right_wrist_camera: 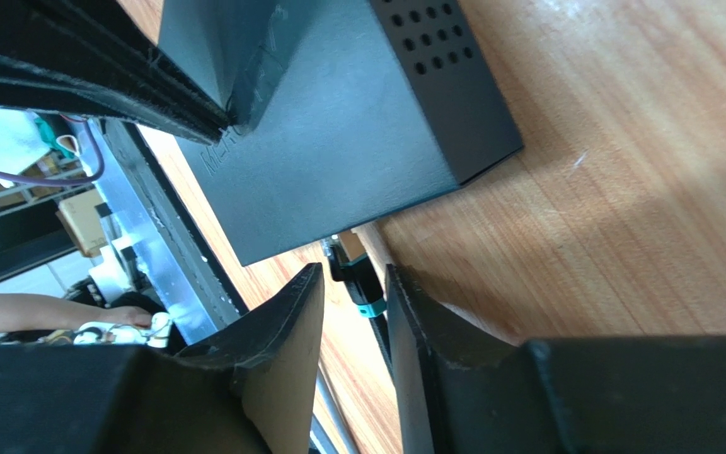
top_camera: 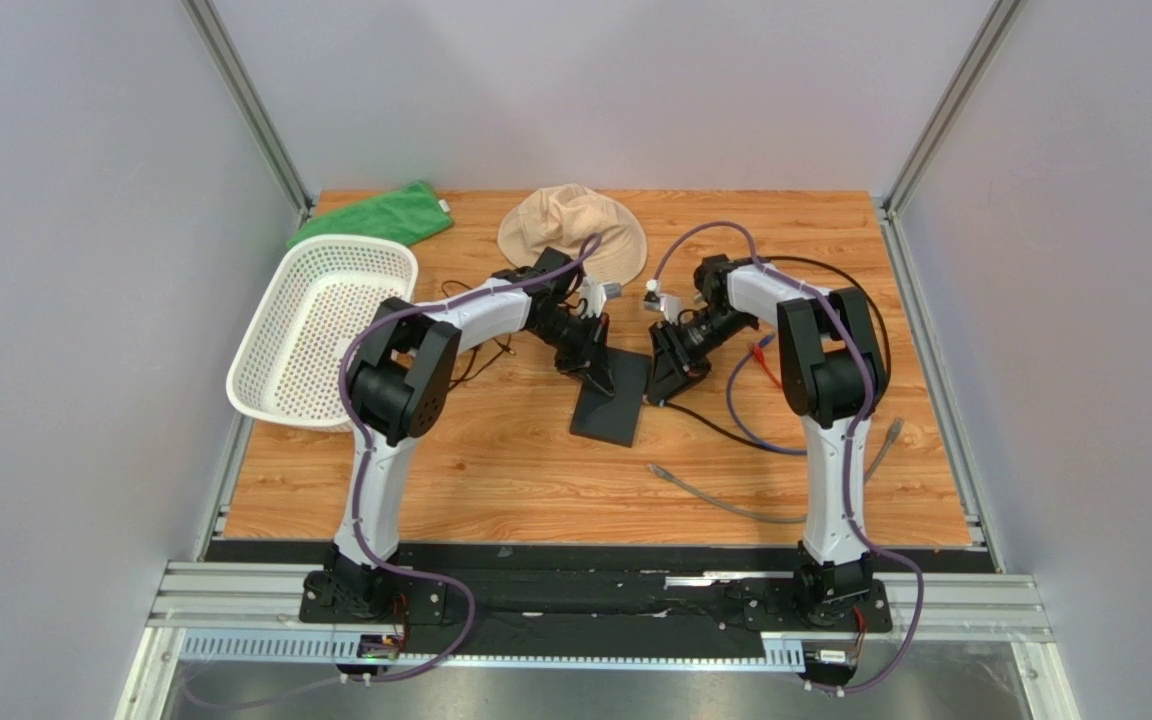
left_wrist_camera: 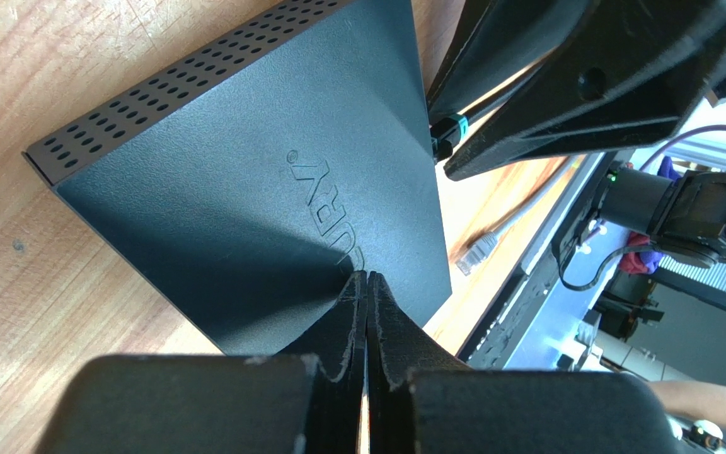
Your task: Pull the plug from the switch port
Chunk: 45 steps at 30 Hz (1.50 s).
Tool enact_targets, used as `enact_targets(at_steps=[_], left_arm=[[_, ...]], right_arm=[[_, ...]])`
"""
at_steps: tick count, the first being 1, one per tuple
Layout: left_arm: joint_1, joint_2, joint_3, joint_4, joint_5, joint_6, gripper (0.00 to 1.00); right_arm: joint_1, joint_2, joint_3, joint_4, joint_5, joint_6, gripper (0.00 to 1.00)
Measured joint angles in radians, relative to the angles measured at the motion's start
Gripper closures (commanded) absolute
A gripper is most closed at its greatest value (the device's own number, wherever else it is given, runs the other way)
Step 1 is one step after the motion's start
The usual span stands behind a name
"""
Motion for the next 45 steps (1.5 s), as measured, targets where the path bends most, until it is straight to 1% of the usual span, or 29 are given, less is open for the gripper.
enact_targets(at_steps=[6, 10, 11, 14, 17, 21, 23, 25, 29, 37, 41, 45], left_arm=[[0.000, 0.000, 0.000, -0.003, -0.001, 0.000, 1.00], [0.000, 0.000, 0.000, -0.004, -0.001, 0.000, 1.00], [0.000, 0.000, 0.000, -0.004, -0.001, 0.000, 1.00], [0.000, 0.000, 0.000, -0.005, -0.003, 0.000, 1.00], [0.000, 0.000, 0.000, -0.011, -0.003, 0.000, 1.00], [0.000, 0.000, 0.000, -0.032, -0.002, 0.000, 1.00], [-0.001, 0.000, 0.000, -0.043, -0.002, 0.000, 1.00], [-0.004, 0.000, 0.000, -0.045, -0.001, -0.001, 1.00], [-0.009, -0.001, 0.000, -0.044, -0.005, -0.001, 1.00], [-0.020, -0.008, 0.000, -0.049, -0.031, -0.002, 1.00], [-0.034, -0.020, 0.001, -0.062, -0.073, -0.005, 1.00], [-0.045, -0.033, 0.001, -0.072, -0.121, -0.005, 1.00]], right_arm=[[-0.005, 0.037, 0.023, -0.023, -0.031, 0.045, 0.71], [-0.002, 0.041, 0.037, -0.034, -0.013, 0.100, 0.72], [0.002, 0.041, 0.040, -0.036, 0.001, 0.117, 0.73], [0.018, 0.035, 0.050, -0.042, 0.047, 0.151, 0.81], [0.064, 0.005, 0.051, -0.042, 0.150, 0.163, 0.85], [0.143, -0.033, 0.028, -0.043, 0.285, 0.191, 0.87], [0.164, -0.039, 0.008, -0.053, 0.312, 0.226, 0.89], [0.172, -0.040, -0.013, -0.063, 0.311, 0.253, 0.91], [0.169, -0.048, -0.042, -0.066, 0.306, 0.299, 1.00], [0.122, -0.016, -0.039, -0.097, 0.240, 0.343, 1.00], [0.104, 0.002, -0.027, -0.130, 0.222, 0.355, 1.00], [0.071, 0.012, -0.076, -0.111, 0.150, 0.387, 1.00]])
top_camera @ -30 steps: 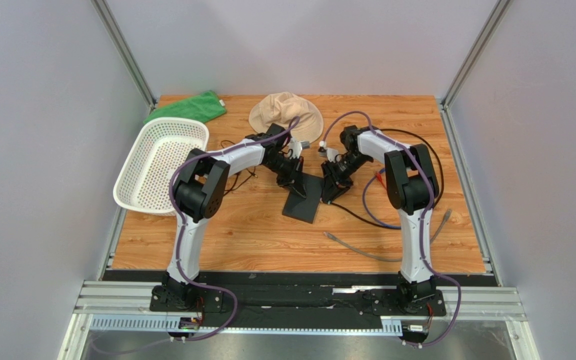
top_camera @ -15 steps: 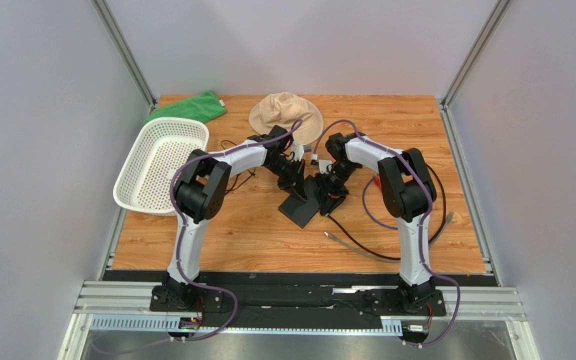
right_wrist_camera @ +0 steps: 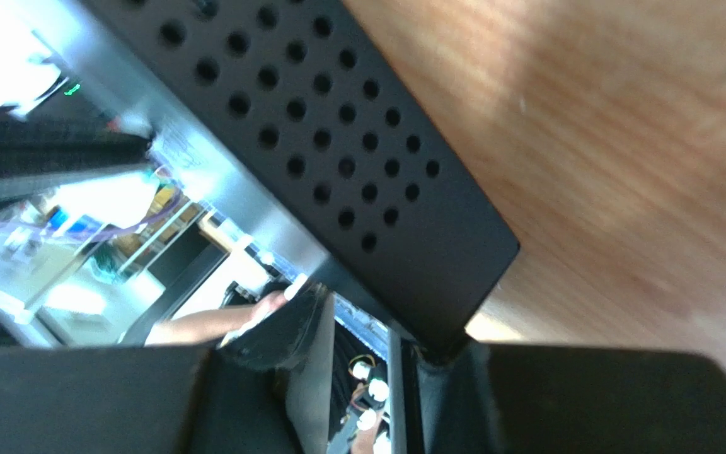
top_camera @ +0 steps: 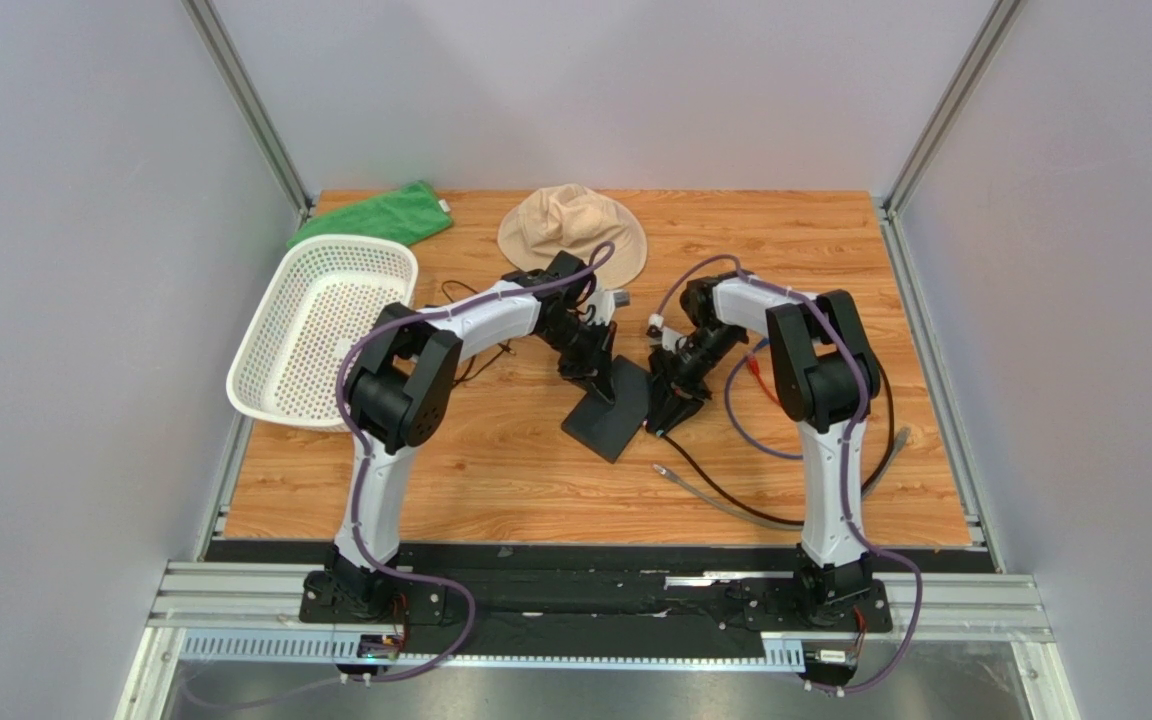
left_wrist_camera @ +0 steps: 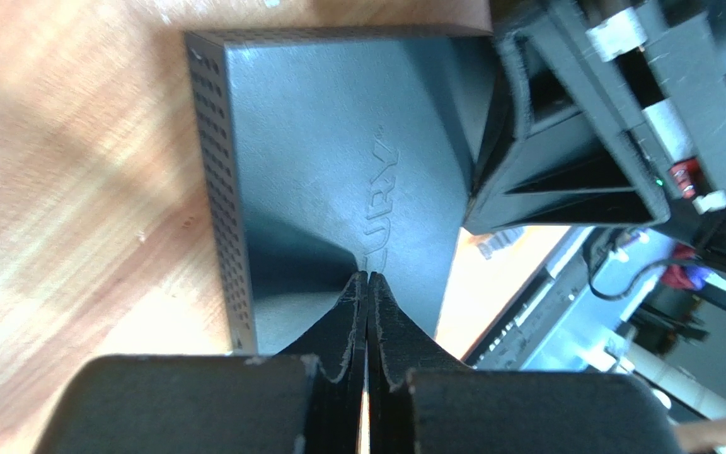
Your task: Pull the plug from the switch port
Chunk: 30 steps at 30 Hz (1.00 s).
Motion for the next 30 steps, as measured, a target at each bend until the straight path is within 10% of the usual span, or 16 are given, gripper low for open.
enact_targets(at_steps=[13, 30], left_arm=[[-0.013, -0.013, 0.026, 0.002, -0.117, 0.006, 1.00], [-0.046, -0.130, -0.080, -0.001, -0.344, 0.086, 1.00]], right_arm=[[-0.026, -0.004, -0.044, 0.027, -0.067, -0.034, 1.00], [0.016, -0.014, 0.066, -0.174, 0.248, 0.048, 1.00]])
